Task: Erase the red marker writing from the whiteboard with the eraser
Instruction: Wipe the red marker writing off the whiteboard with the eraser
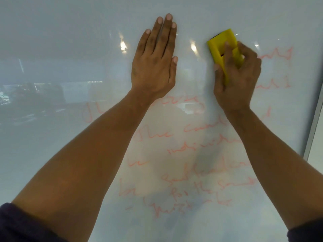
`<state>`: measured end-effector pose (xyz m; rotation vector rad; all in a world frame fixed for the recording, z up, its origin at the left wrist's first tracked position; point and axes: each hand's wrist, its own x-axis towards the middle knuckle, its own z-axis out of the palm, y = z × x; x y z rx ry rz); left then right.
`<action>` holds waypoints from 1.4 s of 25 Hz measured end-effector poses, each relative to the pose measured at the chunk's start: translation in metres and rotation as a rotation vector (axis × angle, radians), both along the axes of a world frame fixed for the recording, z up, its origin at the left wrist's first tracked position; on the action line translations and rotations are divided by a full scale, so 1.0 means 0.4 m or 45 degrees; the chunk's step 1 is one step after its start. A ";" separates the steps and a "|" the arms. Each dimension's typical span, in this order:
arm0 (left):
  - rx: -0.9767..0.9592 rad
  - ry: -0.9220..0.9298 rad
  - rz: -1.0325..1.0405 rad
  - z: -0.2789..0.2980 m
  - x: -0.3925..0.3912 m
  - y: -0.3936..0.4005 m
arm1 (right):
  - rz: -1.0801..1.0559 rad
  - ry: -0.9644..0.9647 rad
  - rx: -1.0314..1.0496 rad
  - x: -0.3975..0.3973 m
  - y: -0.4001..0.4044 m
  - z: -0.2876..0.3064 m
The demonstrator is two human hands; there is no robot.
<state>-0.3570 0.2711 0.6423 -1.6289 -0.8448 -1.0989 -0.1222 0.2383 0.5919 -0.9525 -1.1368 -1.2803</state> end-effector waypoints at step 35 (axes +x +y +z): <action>-0.030 0.329 -0.124 0.031 0.253 -0.011 | 0.006 0.245 -0.010 0.234 -0.023 -0.021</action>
